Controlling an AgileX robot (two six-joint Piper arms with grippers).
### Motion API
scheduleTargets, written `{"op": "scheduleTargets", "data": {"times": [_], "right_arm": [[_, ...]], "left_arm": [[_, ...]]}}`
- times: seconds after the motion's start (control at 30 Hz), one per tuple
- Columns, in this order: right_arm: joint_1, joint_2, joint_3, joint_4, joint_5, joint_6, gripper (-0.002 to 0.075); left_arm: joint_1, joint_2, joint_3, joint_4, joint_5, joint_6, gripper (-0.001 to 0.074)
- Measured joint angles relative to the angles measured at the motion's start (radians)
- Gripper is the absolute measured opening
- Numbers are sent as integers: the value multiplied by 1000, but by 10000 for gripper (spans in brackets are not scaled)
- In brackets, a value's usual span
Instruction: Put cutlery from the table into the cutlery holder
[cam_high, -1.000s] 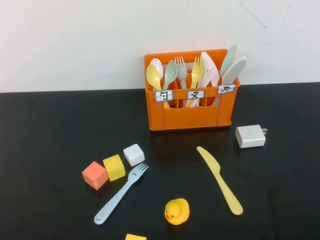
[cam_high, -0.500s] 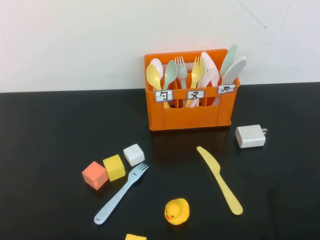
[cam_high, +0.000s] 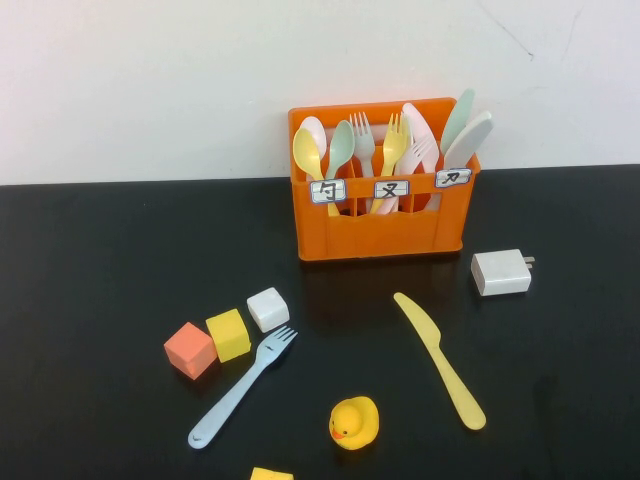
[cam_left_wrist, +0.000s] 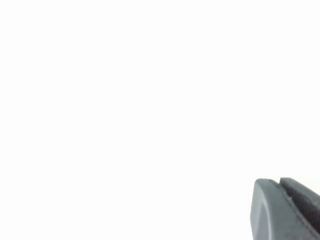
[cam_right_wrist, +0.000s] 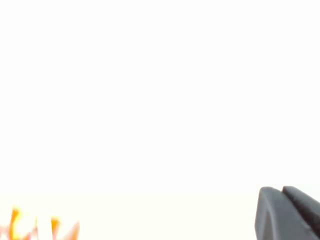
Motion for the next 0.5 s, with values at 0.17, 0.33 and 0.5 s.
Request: {"op": "scheduleTargets", "data": {"times": [0.17,0.33,0.5], "right_arm": [[0,0,0,14,-69,-4,-2],[0,0,0,34,-76,-4,-2],[0,0,-35,51,54,-7,-2]], "left_arm": [[0,0,0,-5,-147,-33,-1],[0,0,0,-1,-191,-83,-1],[0,0,-11,-1,-116,-129,-1]]}}
